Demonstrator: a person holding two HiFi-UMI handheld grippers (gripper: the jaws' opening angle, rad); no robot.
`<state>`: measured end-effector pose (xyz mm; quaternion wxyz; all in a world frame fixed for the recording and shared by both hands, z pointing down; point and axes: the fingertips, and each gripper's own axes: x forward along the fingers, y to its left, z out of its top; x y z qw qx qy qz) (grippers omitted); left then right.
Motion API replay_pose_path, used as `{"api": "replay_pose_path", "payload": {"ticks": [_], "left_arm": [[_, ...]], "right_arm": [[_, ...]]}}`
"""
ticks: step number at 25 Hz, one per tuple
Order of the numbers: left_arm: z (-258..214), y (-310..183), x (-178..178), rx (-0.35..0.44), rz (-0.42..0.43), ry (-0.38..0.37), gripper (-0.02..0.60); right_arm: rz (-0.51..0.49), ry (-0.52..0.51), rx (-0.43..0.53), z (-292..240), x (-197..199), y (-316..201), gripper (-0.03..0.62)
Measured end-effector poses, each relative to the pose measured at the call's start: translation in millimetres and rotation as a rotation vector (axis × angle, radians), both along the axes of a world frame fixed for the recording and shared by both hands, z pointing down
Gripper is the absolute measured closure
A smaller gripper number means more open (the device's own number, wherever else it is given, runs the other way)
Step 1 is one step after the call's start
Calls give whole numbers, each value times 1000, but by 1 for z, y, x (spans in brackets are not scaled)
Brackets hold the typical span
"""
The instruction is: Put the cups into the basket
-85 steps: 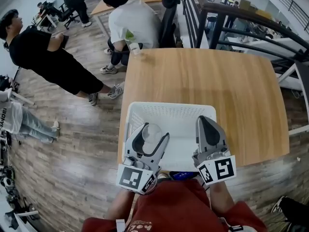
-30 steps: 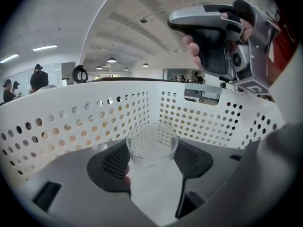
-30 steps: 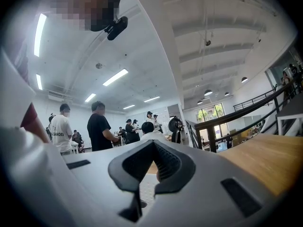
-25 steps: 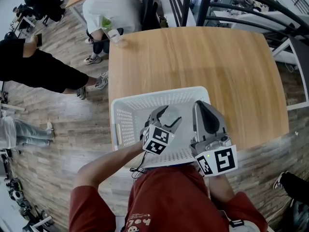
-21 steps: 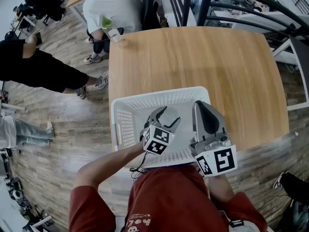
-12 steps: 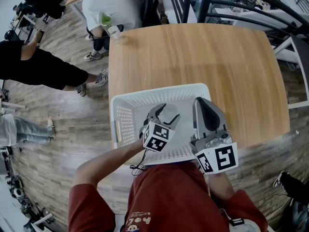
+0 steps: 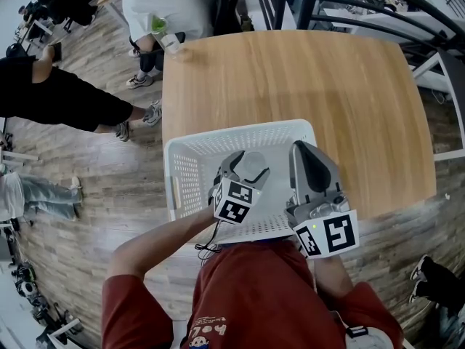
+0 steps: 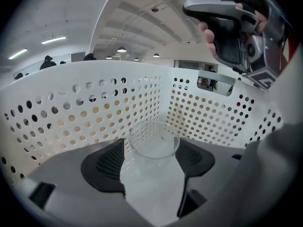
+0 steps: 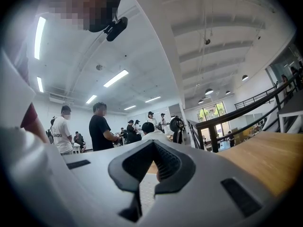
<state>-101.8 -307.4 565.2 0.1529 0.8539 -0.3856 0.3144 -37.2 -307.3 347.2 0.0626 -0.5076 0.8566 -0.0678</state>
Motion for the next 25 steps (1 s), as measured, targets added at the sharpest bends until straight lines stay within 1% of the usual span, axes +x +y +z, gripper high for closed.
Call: {"api": "replay_pose_path", "payload": {"ticks": [4,13,17,20,25], "left_arm": [[-3,3,0,-9,3,12,245],[-22,8,-1,6,-2,48,241],[-33,10,-3,11,-18,82,241],[-44,10,-2,38,-32,119,241],[-71,11,-3,130,-45,167,241]], "right_arm": [[-5,-2,3,1,-1,2,589],[-8,1,10,-3,-5,1,589],[-7,5,13,-4,-4,2,589],[-5,9,17,-4,-4,2,589],[-9,17,21,-6,-4,3,589]]}}
